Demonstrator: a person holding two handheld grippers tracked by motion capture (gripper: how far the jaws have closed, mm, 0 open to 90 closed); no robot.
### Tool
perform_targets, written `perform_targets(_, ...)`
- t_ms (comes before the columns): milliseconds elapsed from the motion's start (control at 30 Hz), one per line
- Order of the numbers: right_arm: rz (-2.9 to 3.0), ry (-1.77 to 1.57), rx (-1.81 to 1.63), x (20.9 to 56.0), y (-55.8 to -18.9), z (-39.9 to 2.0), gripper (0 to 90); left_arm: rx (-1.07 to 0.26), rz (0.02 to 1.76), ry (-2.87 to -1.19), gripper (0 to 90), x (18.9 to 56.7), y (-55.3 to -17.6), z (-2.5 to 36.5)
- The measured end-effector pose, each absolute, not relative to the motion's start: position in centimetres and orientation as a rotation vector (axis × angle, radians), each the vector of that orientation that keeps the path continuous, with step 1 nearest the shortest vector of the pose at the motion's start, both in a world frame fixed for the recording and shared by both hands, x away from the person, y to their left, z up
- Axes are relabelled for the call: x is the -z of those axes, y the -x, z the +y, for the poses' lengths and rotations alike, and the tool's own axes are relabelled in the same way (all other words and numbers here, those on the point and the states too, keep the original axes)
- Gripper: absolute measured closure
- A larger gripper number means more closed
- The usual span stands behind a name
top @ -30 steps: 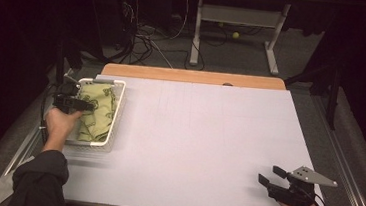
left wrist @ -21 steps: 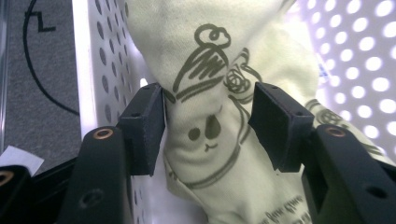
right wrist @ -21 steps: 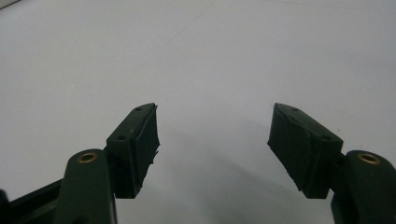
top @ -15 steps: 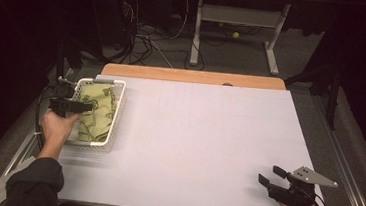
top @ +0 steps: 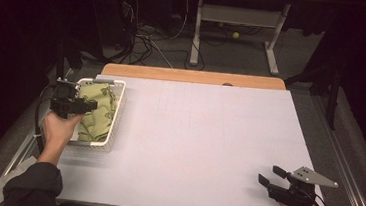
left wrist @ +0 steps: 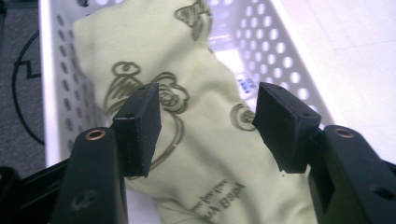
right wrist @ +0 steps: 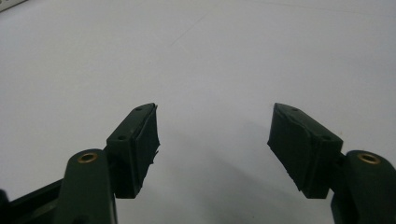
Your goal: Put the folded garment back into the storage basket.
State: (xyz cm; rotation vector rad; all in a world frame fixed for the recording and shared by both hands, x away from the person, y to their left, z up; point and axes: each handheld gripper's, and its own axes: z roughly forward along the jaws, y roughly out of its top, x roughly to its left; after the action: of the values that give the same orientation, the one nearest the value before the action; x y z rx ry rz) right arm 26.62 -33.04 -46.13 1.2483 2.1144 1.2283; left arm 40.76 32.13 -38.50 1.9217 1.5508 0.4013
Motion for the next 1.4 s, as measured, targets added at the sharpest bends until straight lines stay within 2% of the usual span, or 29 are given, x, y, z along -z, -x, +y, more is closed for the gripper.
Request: perform_targets(1400,2.113,-1.246,-1.237,46.1,-26.5,-33.0,33.5,-0.356,1.336,-1.876,36.6,39.0,-34.6,30.2)
